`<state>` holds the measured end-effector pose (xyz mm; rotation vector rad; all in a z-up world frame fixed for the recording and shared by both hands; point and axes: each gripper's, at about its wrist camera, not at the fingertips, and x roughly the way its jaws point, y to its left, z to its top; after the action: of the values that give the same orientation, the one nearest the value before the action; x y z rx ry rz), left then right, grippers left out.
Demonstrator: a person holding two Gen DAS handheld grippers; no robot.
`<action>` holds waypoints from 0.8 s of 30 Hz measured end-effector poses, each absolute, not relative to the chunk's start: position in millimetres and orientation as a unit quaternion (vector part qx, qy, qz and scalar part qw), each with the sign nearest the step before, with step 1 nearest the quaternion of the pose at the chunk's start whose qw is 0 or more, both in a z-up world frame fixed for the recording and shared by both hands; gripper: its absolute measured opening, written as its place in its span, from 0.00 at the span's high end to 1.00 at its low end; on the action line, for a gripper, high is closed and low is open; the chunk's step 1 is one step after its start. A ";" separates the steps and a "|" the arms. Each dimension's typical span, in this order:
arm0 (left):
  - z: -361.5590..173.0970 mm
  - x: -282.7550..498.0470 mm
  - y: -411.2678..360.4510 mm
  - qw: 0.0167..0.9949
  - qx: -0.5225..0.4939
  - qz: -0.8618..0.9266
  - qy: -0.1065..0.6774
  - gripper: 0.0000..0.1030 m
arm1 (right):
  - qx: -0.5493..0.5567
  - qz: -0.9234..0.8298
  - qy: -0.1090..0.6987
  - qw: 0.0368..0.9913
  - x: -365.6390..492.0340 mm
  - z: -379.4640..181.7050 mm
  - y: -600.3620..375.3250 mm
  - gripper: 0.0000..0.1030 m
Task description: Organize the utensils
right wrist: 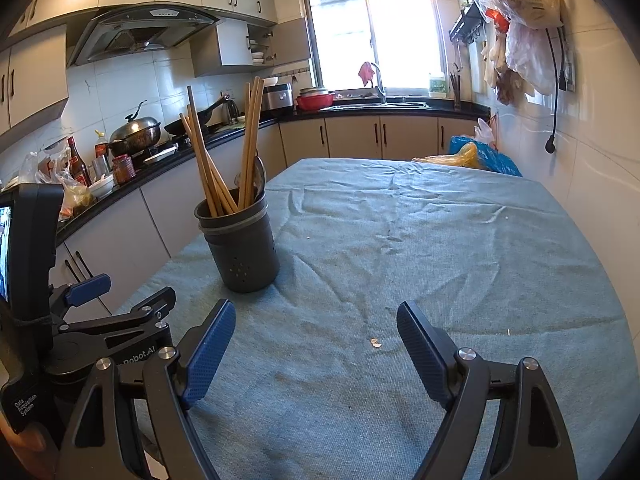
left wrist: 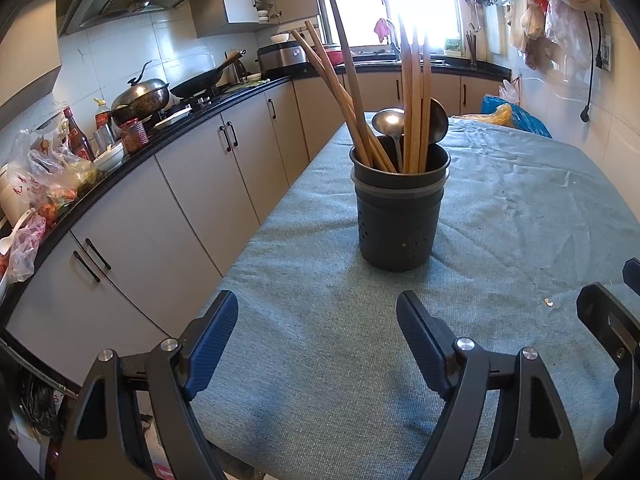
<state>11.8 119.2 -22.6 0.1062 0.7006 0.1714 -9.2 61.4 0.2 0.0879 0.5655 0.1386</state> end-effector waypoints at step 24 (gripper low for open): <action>-27.1 10.1 117.8 0.934 0.052 0.081 0.344 0.21 | 0.043 0.068 0.283 0.956 -7.7 -0.2 60.8 0.16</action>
<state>10.1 117.8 -27.1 0.1056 0.7039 0.1655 -7.7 60.8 -0.2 0.0881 0.5751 0.1377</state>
